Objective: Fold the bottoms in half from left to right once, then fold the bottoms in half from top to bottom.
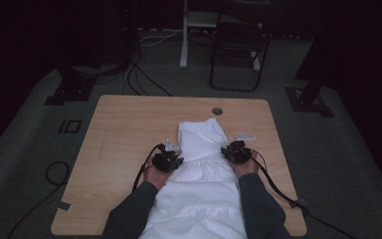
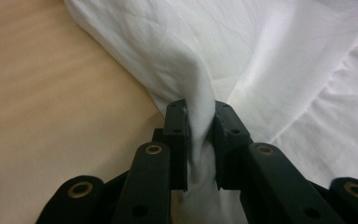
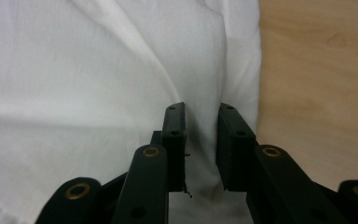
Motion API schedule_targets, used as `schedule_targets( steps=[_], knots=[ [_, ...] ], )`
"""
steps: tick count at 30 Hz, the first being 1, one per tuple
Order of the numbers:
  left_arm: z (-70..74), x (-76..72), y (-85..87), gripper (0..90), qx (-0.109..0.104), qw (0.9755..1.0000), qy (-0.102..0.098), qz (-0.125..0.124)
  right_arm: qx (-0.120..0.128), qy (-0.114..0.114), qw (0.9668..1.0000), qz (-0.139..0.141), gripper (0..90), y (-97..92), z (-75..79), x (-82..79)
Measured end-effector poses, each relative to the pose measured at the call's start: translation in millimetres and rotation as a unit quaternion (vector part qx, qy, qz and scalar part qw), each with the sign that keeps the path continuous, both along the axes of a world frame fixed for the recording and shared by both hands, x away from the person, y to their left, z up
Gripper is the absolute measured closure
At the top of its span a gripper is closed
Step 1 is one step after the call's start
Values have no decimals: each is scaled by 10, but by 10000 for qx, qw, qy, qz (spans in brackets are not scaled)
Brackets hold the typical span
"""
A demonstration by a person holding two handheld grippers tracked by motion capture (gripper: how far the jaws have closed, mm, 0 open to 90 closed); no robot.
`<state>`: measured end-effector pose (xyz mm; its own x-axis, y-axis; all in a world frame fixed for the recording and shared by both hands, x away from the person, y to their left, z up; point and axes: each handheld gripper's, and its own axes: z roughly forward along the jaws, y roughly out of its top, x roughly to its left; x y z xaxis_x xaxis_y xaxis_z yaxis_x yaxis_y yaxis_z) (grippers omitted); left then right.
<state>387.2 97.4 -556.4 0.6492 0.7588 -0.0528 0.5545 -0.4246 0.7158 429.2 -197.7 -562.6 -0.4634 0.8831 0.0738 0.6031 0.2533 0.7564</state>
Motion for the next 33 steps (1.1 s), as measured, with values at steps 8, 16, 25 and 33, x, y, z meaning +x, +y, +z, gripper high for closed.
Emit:
schedule_targets(
  steps=[8, 16, 25, 33],
  knots=[
    [-39, -544, 133, 779, -59, 9999, -46, -77, -47, -48, 9993, 361, 744, 84, -31, -597],
    [-44, -576, 158, 778, -77, 9998, -50, -154, -10, -100, 9970, 771, 589, 68, 36, -744],
    [-46, -569, 154, 777, -61, 9998, -71, -179, -120, -309, 9969, 717, 260, 140, 350, -427],
    [-47, -555, 160, 768, -77, 9997, -70, -231, -436, 91, 9954, 848, 113, 322, 95, 91]
  ],
)
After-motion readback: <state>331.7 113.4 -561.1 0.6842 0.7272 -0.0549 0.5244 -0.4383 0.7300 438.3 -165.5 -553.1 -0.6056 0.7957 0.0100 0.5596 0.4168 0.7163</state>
